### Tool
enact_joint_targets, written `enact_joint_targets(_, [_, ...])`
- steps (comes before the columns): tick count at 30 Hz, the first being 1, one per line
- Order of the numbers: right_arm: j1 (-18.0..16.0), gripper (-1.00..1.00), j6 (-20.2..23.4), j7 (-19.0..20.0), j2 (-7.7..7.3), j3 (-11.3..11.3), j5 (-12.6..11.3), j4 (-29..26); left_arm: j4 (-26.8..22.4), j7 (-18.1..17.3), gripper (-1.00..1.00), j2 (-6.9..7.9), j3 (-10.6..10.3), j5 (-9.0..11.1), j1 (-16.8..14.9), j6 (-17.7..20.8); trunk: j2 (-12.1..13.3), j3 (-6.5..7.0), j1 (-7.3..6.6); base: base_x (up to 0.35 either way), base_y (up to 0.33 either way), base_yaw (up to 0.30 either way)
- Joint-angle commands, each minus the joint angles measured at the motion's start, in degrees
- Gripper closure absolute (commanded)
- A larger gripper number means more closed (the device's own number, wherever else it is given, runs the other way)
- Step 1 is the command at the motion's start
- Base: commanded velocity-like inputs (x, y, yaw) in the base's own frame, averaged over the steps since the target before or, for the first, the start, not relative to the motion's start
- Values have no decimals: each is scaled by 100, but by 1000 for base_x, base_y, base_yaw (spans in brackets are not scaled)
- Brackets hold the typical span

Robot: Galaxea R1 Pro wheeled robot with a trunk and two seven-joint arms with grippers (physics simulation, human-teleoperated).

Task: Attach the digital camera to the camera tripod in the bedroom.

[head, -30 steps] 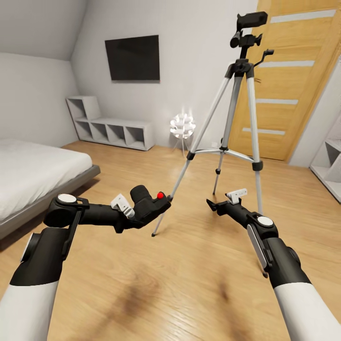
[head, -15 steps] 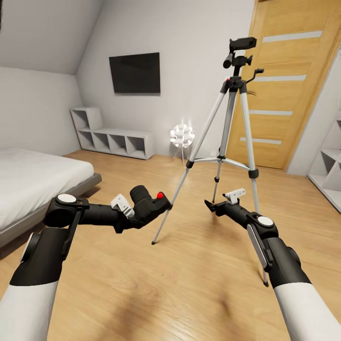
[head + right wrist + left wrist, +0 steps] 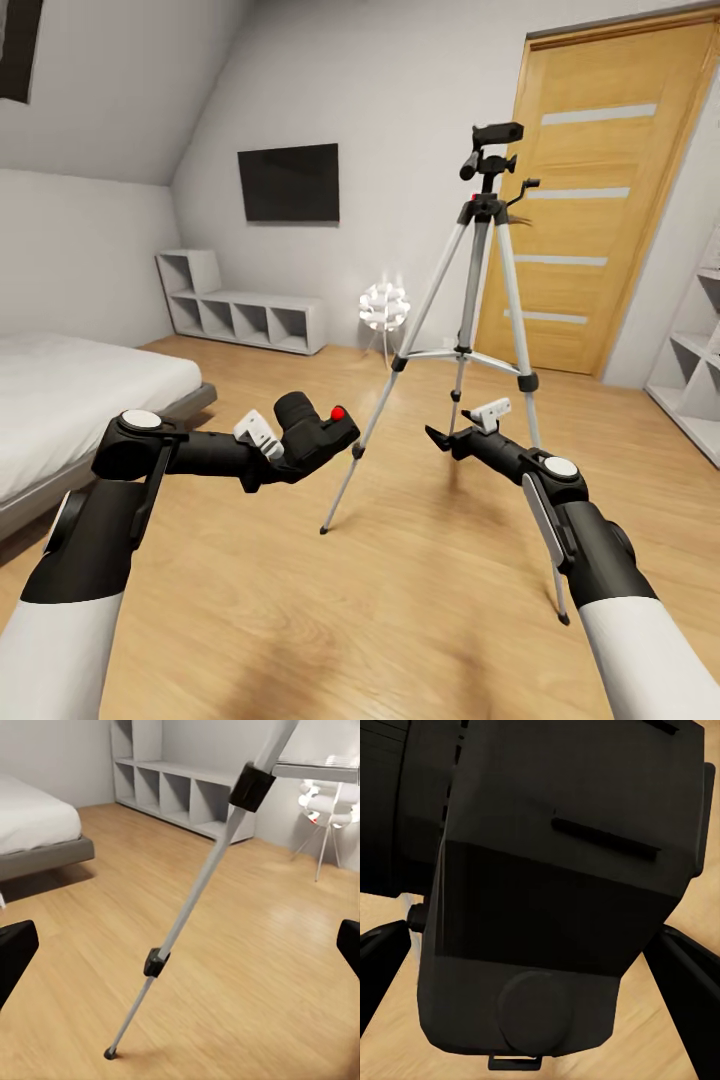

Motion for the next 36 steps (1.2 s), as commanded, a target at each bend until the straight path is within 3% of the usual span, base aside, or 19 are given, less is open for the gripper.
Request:
enact_joint_targets(1, [-3,-100,36,12,-3,3,-2,-7,-7,-57,100,1,-6,-60,-6,60,-1,17,-4,0,0,0])
enact_joint_targets(10, [-3,-100,42,13,-3,3,-2,-9,-7,-56,100,-3,-196,-62,-3,60,11,216,-27,0,0,0])
enact_joint_targets(36, [-3,-100,36,7,-3,3,-2,-11,-2,-56,100,34,-205,-62,-2,58,46,792,-94,0,0,0])
